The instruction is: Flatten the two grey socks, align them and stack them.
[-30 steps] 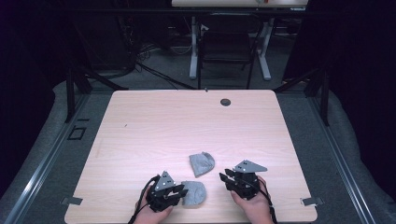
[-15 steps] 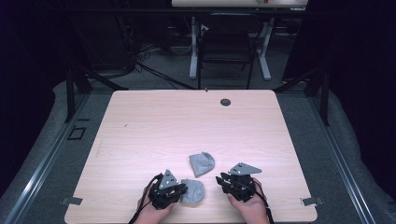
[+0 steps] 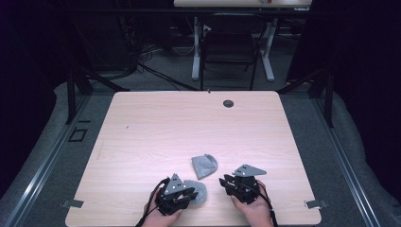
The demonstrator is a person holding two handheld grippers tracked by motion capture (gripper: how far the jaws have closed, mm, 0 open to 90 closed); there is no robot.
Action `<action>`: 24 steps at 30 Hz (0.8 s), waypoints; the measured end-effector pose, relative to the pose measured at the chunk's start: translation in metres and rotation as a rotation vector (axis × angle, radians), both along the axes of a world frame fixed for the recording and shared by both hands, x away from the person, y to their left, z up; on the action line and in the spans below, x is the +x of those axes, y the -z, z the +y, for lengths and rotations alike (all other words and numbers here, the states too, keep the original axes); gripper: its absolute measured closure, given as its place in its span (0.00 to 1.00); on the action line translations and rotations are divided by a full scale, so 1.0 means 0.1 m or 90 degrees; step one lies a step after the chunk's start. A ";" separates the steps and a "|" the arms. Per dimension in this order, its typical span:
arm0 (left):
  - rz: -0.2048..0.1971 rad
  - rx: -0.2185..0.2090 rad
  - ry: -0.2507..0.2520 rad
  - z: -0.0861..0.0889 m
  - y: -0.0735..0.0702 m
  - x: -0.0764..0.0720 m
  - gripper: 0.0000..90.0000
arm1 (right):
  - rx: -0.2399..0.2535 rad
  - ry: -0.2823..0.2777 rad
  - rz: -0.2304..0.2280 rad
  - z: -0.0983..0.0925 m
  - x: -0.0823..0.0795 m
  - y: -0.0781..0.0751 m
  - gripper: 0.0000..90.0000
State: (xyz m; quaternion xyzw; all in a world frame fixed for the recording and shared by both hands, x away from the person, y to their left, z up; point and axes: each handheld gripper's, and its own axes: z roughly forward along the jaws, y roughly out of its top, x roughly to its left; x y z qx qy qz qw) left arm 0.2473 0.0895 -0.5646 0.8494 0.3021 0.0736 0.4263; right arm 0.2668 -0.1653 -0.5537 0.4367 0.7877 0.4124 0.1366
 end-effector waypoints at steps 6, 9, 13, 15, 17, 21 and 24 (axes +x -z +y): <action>0.009 0.005 0.015 -0.06 0.05 -0.02 0.78 | 0.003 0.003 -0.001 -0.01 0.00 0.00 0.79; 0.006 0.015 0.020 -0.08 0.08 -0.03 0.75 | 0.003 0.003 -0.002 -0.01 0.00 0.00 0.79; 0.005 0.019 0.018 -0.09 0.13 -0.03 0.77 | -0.001 0.001 0.000 -0.01 0.00 0.00 0.79; -0.004 0.028 0.017 -0.09 0.13 -0.03 0.82 | -0.001 0.001 -0.001 -0.01 0.00 0.00 0.79; -0.008 0.031 0.012 -0.09 0.14 -0.03 0.88 | 0.002 0.003 -0.001 0.00 0.00 0.01 0.79; -0.015 0.032 0.008 -0.08 0.15 -0.02 0.95 | 0.001 0.001 0.002 0.01 0.00 0.01 0.79; -0.021 0.035 0.011 -0.09 0.16 -0.02 0.99 | -0.003 -0.002 0.001 0.02 0.00 0.02 0.79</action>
